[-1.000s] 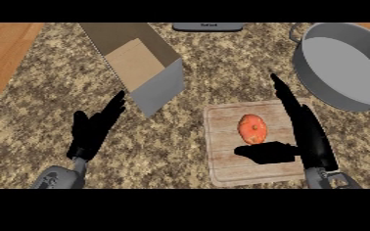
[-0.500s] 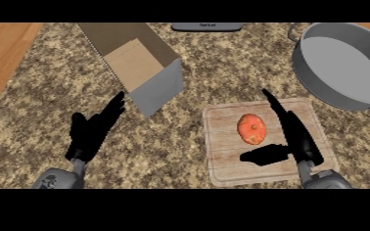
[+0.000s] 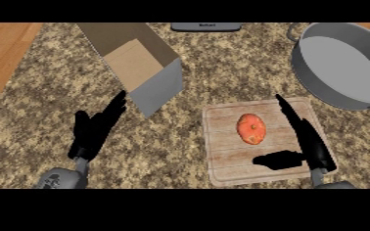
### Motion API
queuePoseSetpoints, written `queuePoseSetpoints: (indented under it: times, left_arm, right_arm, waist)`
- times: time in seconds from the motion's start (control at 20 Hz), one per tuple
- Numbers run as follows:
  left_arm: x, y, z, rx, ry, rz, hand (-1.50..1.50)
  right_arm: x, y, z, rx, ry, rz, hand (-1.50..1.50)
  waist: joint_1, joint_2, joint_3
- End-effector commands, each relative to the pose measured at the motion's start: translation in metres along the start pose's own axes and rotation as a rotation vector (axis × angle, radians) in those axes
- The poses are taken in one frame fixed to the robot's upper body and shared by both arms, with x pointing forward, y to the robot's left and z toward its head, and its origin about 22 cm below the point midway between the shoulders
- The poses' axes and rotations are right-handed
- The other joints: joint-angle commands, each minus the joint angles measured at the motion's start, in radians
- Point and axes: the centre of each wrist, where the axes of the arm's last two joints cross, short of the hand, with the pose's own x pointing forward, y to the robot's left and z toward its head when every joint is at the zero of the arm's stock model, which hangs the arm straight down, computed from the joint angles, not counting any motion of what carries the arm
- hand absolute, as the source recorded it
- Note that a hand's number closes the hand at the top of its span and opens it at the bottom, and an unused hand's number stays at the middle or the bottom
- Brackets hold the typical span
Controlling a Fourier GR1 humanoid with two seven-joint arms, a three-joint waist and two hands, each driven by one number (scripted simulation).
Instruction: Pick the squash from the cutting board and place it in the pot
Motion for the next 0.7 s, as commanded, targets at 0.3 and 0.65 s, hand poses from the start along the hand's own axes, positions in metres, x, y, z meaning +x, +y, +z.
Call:
queuePoseSetpoints:
  times: [0.3, 0.65]
  left_arm:
    - [0.003, -0.006, 0.0, -0.004, -0.005, -0.003, 0.0]
    - [-0.002, 0.013, -0.01, -0.009, 0.016, 0.022, 0.0]
  right_arm:
    - [-0.019, 0.006, -0.022, 0.06, -0.101, -0.277, -1.5]
    - [-0.051, 0.05, -0.021, 0.069, -0.05, -0.359, -1.5]
  waist:
    - [0.004, 0.001, 0.0]
    - [0.001, 0.001, 0.0]
